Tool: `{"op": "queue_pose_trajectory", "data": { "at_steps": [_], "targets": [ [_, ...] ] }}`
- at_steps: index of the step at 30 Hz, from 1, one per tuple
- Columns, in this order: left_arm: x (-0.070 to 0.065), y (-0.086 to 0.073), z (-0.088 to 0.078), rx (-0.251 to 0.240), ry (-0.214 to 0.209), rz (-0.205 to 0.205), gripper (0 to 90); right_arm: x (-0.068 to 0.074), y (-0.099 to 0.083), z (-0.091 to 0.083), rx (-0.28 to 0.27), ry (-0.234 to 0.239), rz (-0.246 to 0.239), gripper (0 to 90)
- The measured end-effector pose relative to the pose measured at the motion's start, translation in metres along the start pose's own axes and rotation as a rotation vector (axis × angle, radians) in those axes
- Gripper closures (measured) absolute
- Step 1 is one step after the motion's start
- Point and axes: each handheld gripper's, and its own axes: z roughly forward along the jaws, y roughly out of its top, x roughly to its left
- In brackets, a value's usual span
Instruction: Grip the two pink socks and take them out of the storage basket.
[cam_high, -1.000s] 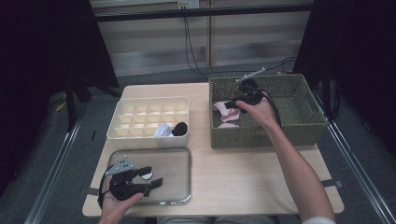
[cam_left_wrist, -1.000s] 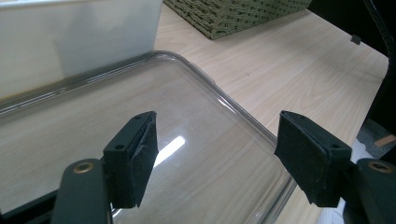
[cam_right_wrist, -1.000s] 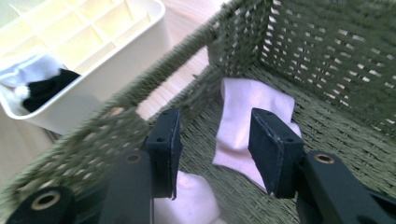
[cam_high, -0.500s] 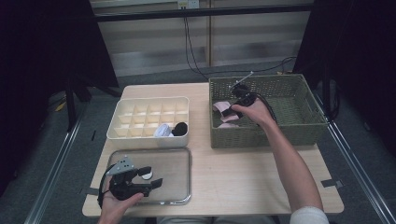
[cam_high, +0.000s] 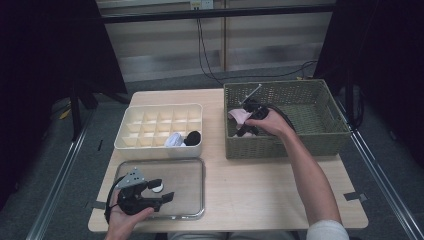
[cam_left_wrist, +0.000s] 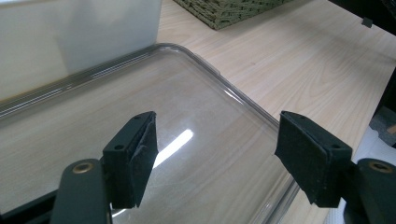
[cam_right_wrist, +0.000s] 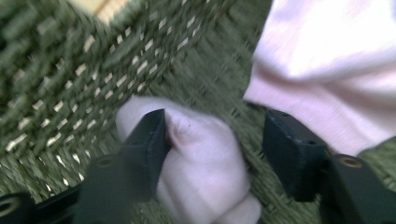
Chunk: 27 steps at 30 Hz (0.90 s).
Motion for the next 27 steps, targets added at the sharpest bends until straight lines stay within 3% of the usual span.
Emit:
{"op": "queue_pose_trajectory", "data": {
  "at_steps": [2,7,15,27],
  "targets": [
    [0.001,0.0,-0.001,0.0,0.0,0.002,29.1,0.002,0.001,0.003,0.04,-0.004,-0.022,54.4],
    [0.001,0.0,-0.001,0.002,0.005,0.004,29.1,0.004,0.002,0.002,0.042,0.025,-0.034,83.2],
    [0.002,0.0,-0.002,-0.001,0.012,0.001,29.2,0.002,0.003,-0.013,-0.077,0.016,-0.025,85.8],
    [0.003,-0.001,0.0,0.002,0.008,-0.002,29.2,0.002,0.004,-0.024,-0.152,0.009,-0.022,85.9]
  ]
}}
